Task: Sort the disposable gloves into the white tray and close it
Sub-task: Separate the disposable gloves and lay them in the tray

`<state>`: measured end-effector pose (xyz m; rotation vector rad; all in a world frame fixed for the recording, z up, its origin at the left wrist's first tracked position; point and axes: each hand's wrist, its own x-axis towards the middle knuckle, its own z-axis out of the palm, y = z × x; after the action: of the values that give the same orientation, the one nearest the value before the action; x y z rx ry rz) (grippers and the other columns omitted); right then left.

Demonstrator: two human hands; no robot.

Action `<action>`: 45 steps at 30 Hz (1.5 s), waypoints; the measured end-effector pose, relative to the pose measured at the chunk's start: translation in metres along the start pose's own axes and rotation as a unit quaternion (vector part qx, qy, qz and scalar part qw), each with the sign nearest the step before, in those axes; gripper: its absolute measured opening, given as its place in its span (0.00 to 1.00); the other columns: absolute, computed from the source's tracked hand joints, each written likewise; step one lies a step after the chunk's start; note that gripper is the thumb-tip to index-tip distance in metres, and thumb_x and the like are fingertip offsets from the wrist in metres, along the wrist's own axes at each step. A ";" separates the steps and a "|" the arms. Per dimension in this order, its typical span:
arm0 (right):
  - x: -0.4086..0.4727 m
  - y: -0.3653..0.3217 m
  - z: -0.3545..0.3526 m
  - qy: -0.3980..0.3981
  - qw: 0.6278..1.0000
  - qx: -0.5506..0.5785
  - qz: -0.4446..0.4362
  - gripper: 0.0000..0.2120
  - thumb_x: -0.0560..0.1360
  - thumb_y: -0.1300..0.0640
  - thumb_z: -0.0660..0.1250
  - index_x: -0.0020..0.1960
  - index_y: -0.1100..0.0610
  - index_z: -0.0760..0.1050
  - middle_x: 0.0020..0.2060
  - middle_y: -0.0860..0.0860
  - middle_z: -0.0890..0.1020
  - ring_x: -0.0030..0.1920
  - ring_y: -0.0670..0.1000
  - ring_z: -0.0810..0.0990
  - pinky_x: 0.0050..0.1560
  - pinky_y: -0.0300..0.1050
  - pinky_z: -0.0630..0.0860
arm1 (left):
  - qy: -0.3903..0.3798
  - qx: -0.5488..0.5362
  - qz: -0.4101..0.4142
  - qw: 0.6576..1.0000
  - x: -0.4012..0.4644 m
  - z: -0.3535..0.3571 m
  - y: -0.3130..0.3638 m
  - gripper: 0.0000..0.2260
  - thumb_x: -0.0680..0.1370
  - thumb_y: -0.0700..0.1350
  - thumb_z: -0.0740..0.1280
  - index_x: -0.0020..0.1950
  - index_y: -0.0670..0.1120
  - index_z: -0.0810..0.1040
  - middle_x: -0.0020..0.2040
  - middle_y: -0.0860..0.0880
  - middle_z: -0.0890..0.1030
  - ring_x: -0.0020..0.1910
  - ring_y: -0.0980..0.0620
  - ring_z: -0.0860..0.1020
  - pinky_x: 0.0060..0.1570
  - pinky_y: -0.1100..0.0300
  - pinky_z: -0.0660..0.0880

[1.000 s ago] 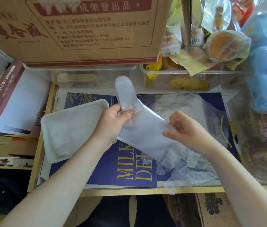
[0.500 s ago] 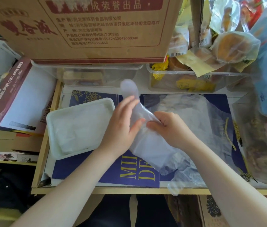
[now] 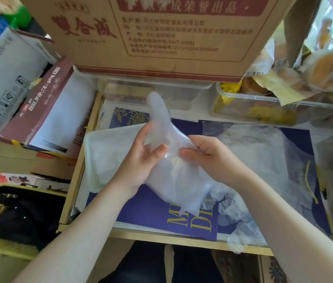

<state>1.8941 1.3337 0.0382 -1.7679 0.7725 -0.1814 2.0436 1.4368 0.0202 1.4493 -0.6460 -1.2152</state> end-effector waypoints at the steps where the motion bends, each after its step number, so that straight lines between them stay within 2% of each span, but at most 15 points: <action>1: 0.004 -0.001 0.004 0.007 0.999 0.038 0.015 0.09 0.77 0.63 0.64 0.40 0.67 0.71 0.32 0.51 0.71 0.33 0.45 0.67 0.33 0.39 0.65 | 0.005 -0.022 -0.002 1.000 -0.001 -0.005 0.002 0.25 0.72 0.45 0.72 0.63 0.60 0.65 0.45 0.55 0.83 0.46 0.61 0.80 0.46 0.69 0.74; 4: 0.014 -0.004 0.016 0.019 0.988 0.142 0.057 0.05 0.77 0.64 0.63 0.47 0.67 0.75 0.37 0.54 0.77 0.37 0.47 0.75 0.39 0.39 0.71 | 0.012 -0.048 0.016 0.999 -0.003 -0.018 0.008 0.22 0.69 0.43 0.67 0.61 0.56 0.67 0.41 0.54 0.84 0.41 0.58 0.81 0.41 0.65 0.77; 9: 0.030 -0.011 0.031 0.030 0.972 0.211 0.102 0.06 0.77 0.63 0.63 0.46 0.67 0.75 0.37 0.56 0.77 0.38 0.53 0.76 0.41 0.46 0.72 | 0.123 0.016 0.084 0.989 0.001 -0.040 0.003 0.17 0.74 0.42 0.69 0.57 0.58 0.69 0.34 0.54 0.81 0.34 0.53 0.77 0.40 0.57 0.71; 14: 0.043 -0.017 0.039 0.036 0.992 0.095 0.077 0.09 0.77 0.63 0.63 0.40 0.66 0.72 0.32 0.54 0.74 0.35 0.50 0.71 0.40 0.45 0.67 | 0.150 0.073 0.136 0.977 -0.002 -0.053 0.009 0.16 0.72 0.44 0.64 0.57 0.57 0.65 0.42 0.52 0.82 0.41 0.55 0.79 0.47 0.62 0.72; 17: 0.046 -0.023 0.039 0.018 0.998 0.018 0.055 0.10 0.77 0.64 0.63 0.36 0.62 0.71 0.30 0.51 0.73 0.32 0.46 0.69 0.37 0.43 0.66 | 0.142 0.150 0.176 0.962 0.003 -0.047 0.017 0.13 0.73 0.45 0.66 0.53 0.58 0.66 0.33 0.51 0.75 0.31 0.56 0.73 0.36 0.68 0.67; 19: 0.045 -0.026 0.040 0.019 0.998 0.026 0.047 0.09 0.77 0.64 0.63 0.38 0.65 0.71 0.32 0.53 0.73 0.33 0.47 0.69 0.37 0.43 0.65 | 0.146 0.190 0.200 0.950 0.008 -0.044 0.019 0.10 0.74 0.45 0.65 0.49 0.59 0.70 0.36 0.55 0.75 0.32 0.57 0.72 0.36 0.69 0.67; 21: 0.043 -0.028 0.041 0.022 0.998 0.032 0.041 0.09 0.77 0.65 0.63 0.39 0.65 0.72 0.32 0.54 0.73 0.33 0.47 0.69 0.37 0.43 0.65 | 0.139 0.152 0.185 0.961 0.010 -0.043 0.017 0.09 0.75 0.43 0.66 0.49 0.58 0.75 0.44 0.61 0.80 0.43 0.63 0.77 0.46 0.72 0.69; 24: 0.042 -0.026 0.042 0.020 0.999 0.002 0.026 0.07 0.77 0.65 0.62 0.41 0.66 0.72 0.32 0.54 0.71 0.34 0.49 0.68 0.37 0.44 0.65 | 0.137 0.010 0.090 0.986 0.007 -0.041 0.015 0.13 0.73 0.41 0.70 0.55 0.53 0.77 0.54 0.54 0.81 0.54 0.60 0.77 0.53 0.69 0.70; 28: 0.041 -0.027 0.041 0.011 0.997 -0.075 0.011 0.09 0.76 0.62 0.63 0.37 0.62 0.70 0.30 0.52 0.69 0.32 0.47 0.64 0.35 0.45 0.62 | 0.122 -0.061 0.015 0.991 0.003 -0.041 0.017 0.11 0.72 0.39 0.70 0.53 0.51 0.79 0.48 0.54 0.83 0.47 0.60 0.79 0.47 0.70 0.74; 31: 0.043 -0.034 0.042 -0.004 0.990 -0.140 -0.021 0.19 0.77 0.60 0.63 0.30 0.50 0.62 0.26 0.46 0.65 0.29 0.47 0.62 0.31 0.39 0.59 | 0.077 -0.006 0.003 0.997 0.000 -0.046 0.019 0.05 0.73 0.43 0.68 0.48 0.47 0.81 0.43 0.53 0.83 0.42 0.59 0.79 0.44 0.68 0.74; 33: 0.047 -0.038 0.043 -0.031 0.982 -0.183 -0.036 0.18 0.77 0.59 0.64 0.32 0.49 0.62 0.25 0.47 0.65 0.29 0.48 0.62 0.31 0.40 0.60 | 0.078 0.047 -0.005 0.996 -0.002 -0.054 0.018 0.07 0.73 0.46 0.68 0.47 0.45 0.82 0.50 0.48 0.81 0.47 0.56 0.78 0.49 0.64 0.73; 36: 0.054 -0.039 0.043 -0.101 0.971 -0.217 -0.016 0.02 0.76 0.58 0.65 0.45 0.52 0.74 0.30 0.46 0.72 0.31 0.46 0.68 0.33 0.38 0.63 | 0.115 0.075 -0.026 0.990 -0.003 -0.073 0.014 0.10 0.74 0.49 0.67 0.44 0.43 0.81 0.50 0.45 0.80 0.46 0.50 0.78 0.48 0.56 0.72; 39: 0.058 -0.030 0.044 -0.142 0.969 -0.198 0.041 0.12 0.75 0.59 0.66 0.58 0.53 0.74 0.44 0.50 0.79 0.42 0.49 0.75 0.42 0.41 0.70 | 0.166 0.084 -0.053 0.981 -0.004 -0.091 0.001 0.18 0.75 0.54 0.66 0.45 0.37 0.76 0.40 0.42 0.77 0.39 0.48 0.73 0.42 0.54 0.68; 42: 0.064 -0.018 0.050 -0.086 0.974 -0.189 0.086 0.13 0.75 0.61 0.64 0.60 0.53 0.74 0.50 0.51 0.79 0.47 0.52 0.77 0.44 0.42 0.71 | 0.206 0.181 -0.066 0.959 -0.002 -0.103 -0.014 0.15 0.76 0.53 0.66 0.55 0.42 0.73 0.48 0.46 0.78 0.46 0.49 0.76 0.47 0.54 0.72; 45: 0.073 -0.012 0.065 0.009 0.962 -0.242 0.125 0.11 0.77 0.60 0.60 0.59 0.54 0.71 0.52 0.54 0.78 0.47 0.56 0.77 0.43 0.46 0.73 | 0.203 0.334 -0.058 0.919 0.001 -0.106 -0.015 0.12 0.79 0.50 0.61 0.59 0.46 0.68 0.45 0.45 0.77 0.40 0.48 0.76 0.35 0.57 0.70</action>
<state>1.9878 1.3451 0.0078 -2.1004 1.1142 0.1787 2.1379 1.4808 -0.0061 2.2637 -0.7256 -0.7539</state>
